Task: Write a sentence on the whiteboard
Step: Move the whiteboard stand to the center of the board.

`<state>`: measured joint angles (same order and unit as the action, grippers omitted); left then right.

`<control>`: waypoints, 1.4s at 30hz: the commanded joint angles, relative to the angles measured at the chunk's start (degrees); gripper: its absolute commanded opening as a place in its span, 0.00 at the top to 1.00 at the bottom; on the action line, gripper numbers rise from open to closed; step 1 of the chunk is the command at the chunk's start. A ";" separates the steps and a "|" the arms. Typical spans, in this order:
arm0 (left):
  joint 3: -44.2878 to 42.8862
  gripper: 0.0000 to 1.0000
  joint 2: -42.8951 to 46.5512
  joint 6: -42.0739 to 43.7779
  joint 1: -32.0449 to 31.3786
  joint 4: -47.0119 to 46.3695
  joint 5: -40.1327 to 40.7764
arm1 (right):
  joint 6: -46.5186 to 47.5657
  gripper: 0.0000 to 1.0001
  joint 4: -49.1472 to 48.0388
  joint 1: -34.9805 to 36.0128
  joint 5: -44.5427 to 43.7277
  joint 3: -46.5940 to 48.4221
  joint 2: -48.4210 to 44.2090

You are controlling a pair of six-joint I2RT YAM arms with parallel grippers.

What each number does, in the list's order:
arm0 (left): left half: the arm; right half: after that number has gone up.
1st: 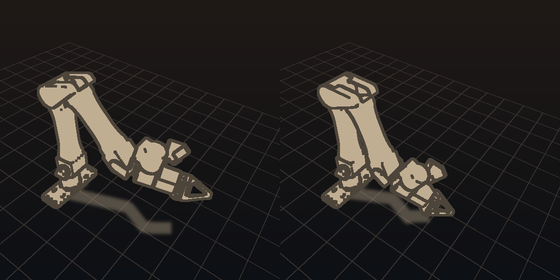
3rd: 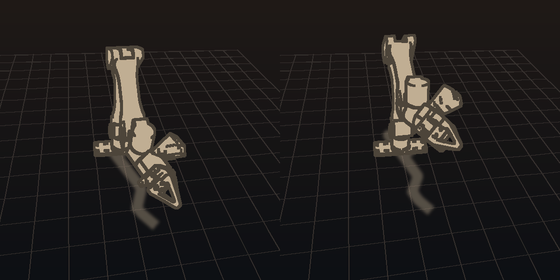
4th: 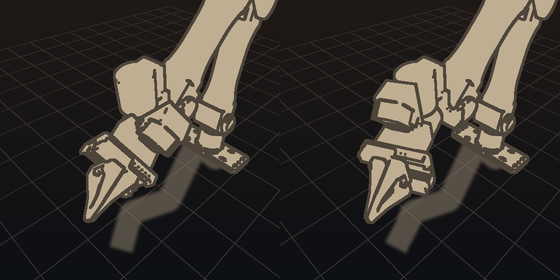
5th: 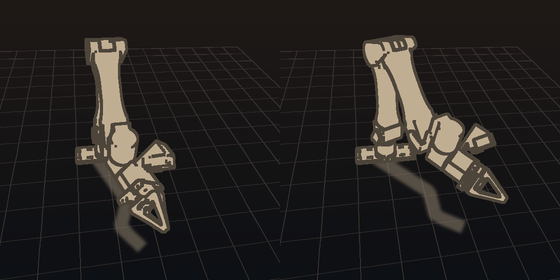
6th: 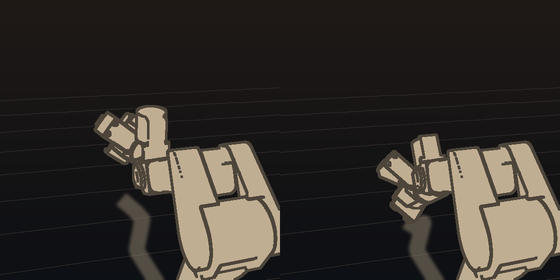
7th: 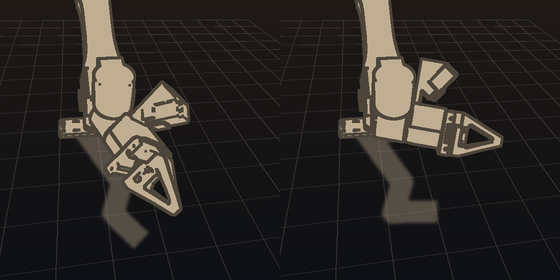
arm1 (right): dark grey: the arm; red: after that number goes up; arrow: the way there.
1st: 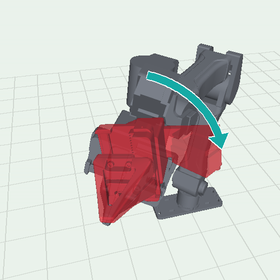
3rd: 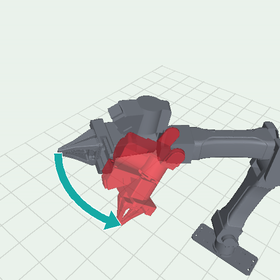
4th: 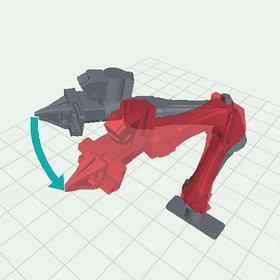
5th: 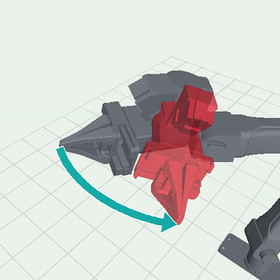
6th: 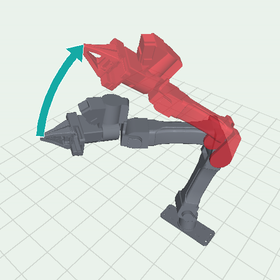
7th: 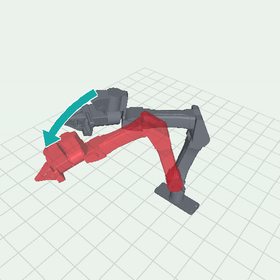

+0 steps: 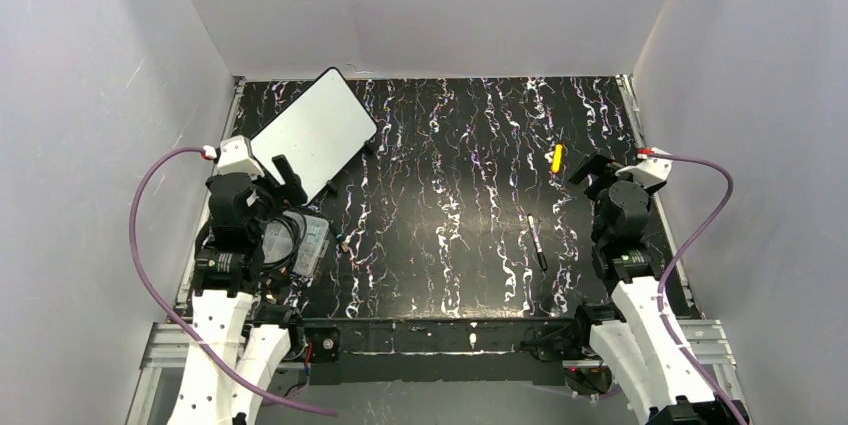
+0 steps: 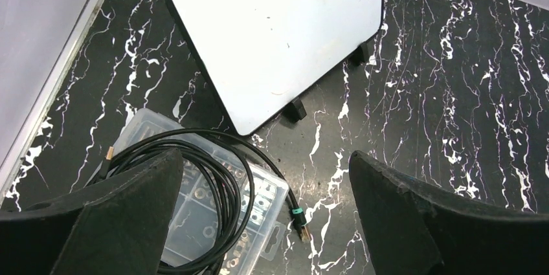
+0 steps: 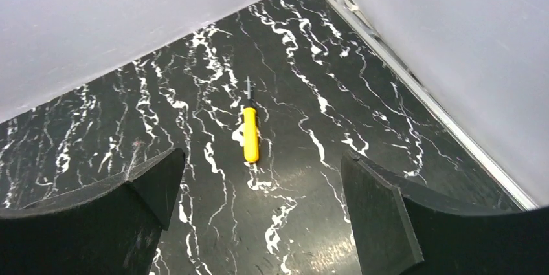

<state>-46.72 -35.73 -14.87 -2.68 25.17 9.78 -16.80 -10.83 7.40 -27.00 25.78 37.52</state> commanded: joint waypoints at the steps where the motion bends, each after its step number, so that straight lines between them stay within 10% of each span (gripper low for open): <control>1: -1.79 0.02 -1.09 -1.44 0.37 1.28 0.42 | -4.67 0.01 4.12 -0.02 -6.45 1.62 -1.88; 11: -0.43 0.02 -8.86 -7.93 -0.10 -0.02 -6.57 | -1.86 0.01 5.20 -0.02 1.92 -1.67 -8.86; 25: -0.77 0.03 -35.67 -17.18 -11.53 -11.55 5.87 | -1.07 0.01 7.59 -0.02 7.27 1.38 -1.04; 42: -3.46 0.61 -52.92 -21.13 -13.36 -19.94 16.32 | -0.78 0.01 7.28 -0.02 8.31 1.30 -1.20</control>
<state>-48.18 -87.00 -35.90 -15.88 6.92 20.93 -18.13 -2.20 7.40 -19.05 24.58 36.75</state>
